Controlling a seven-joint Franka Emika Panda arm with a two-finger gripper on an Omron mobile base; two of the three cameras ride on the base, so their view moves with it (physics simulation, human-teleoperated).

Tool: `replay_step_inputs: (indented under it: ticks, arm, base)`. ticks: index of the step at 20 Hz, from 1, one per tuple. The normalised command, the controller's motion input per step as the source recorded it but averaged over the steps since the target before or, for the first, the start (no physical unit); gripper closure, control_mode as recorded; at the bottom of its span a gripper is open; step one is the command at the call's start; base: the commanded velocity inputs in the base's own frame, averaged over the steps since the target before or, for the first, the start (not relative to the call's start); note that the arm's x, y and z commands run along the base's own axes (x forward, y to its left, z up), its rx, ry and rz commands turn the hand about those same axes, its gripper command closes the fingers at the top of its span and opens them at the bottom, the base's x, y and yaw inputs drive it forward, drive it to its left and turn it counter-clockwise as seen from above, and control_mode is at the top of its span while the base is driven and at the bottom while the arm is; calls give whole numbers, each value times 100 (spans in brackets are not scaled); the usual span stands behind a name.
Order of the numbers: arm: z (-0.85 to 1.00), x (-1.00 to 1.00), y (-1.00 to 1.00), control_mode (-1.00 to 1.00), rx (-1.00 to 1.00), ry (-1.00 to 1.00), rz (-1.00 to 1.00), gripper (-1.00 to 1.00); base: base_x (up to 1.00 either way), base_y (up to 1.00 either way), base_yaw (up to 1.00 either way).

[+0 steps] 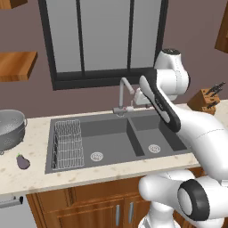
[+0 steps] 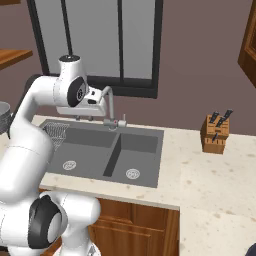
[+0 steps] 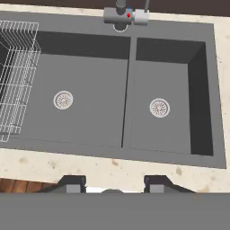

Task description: Turn on the sink faucet. Then move the eggplant from the counter to the sink. Turn off the sink. Move the vegetable from the sink to the pot next to the stove. Finally move the pot to the front left burner.

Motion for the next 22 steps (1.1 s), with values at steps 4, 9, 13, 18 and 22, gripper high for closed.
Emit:
replay_step_inputs:
  ticks: [4, 9, 13, 18, 22]
  arm:
    - [0, -21, 0, -100, 0, -7, 0, -100]
    - [-12, -16, -16, -100, 5, -8, -5, -100]
    - [-3, -1, -78, -100, 27, 0, -1, -100]
    - [-10, 27, -90, -100, 31, 8, 0, -100]
    - [-6, 33, -57, -100, 23, 20, 2, -100]
  base:
    - [0, 0, 0]
    - [0, 0, 0]
    - [0, 0, 0]
    - [0, 0, 0]
    - [0, 0, 0]
